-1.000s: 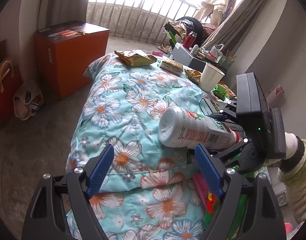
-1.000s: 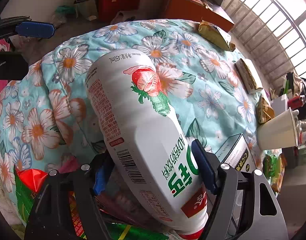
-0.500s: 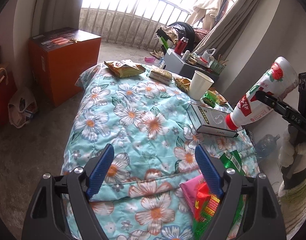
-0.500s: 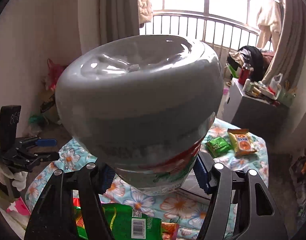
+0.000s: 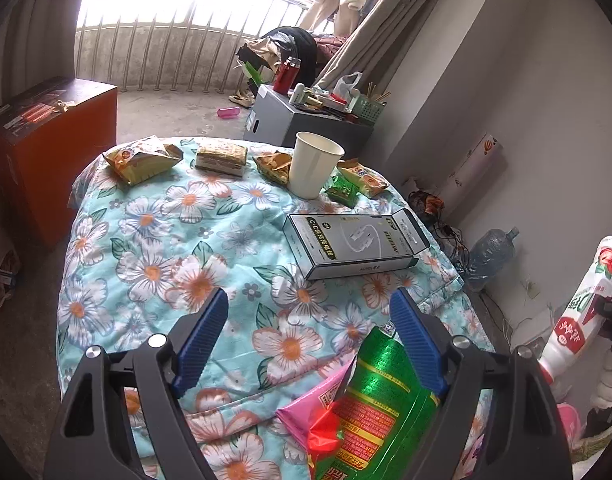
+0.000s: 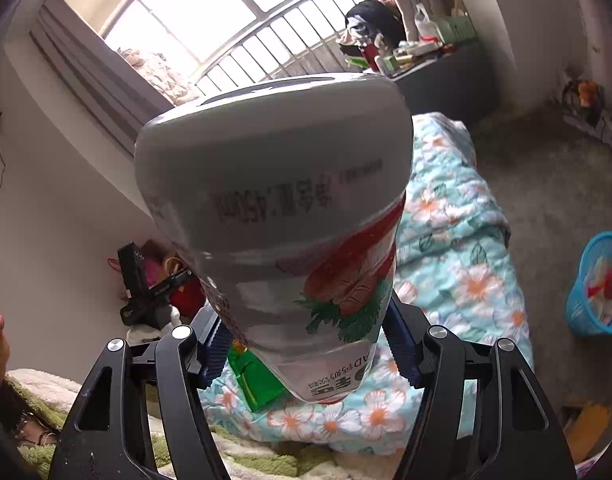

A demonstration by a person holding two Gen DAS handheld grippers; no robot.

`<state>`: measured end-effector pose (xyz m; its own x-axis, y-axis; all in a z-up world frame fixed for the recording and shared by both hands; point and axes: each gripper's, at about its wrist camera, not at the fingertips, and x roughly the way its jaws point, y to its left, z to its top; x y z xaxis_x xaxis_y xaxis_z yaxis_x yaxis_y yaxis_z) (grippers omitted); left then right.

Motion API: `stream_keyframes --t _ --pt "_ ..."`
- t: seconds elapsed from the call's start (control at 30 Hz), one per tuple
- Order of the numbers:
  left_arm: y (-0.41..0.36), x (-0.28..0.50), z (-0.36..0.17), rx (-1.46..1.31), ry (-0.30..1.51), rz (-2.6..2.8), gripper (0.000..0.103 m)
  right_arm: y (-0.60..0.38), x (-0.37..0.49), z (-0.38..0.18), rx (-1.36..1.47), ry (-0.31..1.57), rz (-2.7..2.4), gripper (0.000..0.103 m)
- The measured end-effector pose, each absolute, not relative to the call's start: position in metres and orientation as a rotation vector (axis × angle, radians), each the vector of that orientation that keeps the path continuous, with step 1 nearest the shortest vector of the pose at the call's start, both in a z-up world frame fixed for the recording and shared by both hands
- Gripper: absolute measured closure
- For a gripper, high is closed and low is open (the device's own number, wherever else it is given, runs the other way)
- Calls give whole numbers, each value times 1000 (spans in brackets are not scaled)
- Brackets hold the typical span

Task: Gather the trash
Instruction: 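Lift the bottle with the right tool while the left tool grasps the KUYAN cable box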

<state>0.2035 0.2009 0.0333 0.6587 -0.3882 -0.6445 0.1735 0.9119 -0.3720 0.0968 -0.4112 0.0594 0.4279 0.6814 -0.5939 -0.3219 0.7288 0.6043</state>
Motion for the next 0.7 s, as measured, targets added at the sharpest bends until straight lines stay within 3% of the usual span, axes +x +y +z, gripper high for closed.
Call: stream_keyframes --t 0.27,0.47,0.7 --pt "129 292 22 -181 881 -502 22 -402 120 -60 658 1237 567 41" --pt "92 374 -3 -95 905 -552 22 -379 149 -76 690 1232 565 41" --pt "94 425 -48 -83 1093 -461 22 -369 157 -72 709 1233 561 41"
